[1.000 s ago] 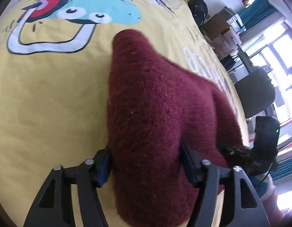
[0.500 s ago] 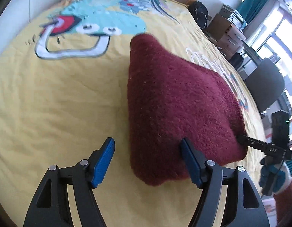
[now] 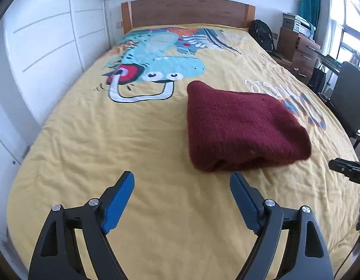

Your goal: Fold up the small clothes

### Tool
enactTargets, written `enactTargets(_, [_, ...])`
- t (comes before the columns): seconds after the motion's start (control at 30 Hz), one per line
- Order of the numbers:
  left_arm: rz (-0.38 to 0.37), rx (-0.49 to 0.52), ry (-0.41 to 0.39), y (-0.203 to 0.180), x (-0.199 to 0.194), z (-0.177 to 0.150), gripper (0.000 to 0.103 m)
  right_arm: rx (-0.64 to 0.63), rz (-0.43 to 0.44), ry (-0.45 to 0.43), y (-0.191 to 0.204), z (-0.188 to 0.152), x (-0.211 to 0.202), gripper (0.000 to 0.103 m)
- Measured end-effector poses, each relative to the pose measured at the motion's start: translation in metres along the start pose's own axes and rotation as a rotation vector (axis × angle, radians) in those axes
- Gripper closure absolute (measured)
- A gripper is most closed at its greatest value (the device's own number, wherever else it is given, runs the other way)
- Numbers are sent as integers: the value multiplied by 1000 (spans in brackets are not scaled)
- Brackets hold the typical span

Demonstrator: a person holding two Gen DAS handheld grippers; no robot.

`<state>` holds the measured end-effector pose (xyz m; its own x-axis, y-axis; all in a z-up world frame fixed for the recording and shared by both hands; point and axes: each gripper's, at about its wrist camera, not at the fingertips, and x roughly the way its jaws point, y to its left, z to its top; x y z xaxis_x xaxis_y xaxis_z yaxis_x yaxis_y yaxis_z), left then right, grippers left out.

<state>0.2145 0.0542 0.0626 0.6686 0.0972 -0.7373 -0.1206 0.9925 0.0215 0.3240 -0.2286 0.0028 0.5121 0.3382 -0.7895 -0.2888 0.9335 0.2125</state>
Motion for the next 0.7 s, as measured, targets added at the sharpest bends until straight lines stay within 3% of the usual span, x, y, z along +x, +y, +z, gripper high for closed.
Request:
enactTargets(0.03, [7, 5, -10, -1, -5, -2, 6, -2, -16, -8, 1, -7, -10, 41])
enactTargets(0.23, [17, 15, -66, -1, -48, -24, 1, -8, -73, -60, 17, -45, -54, 29])
enactTargets(0.7, [26, 21, -143, 16, -106, -65, 1, -63, -153, -157, 62, -95, -119, 22])
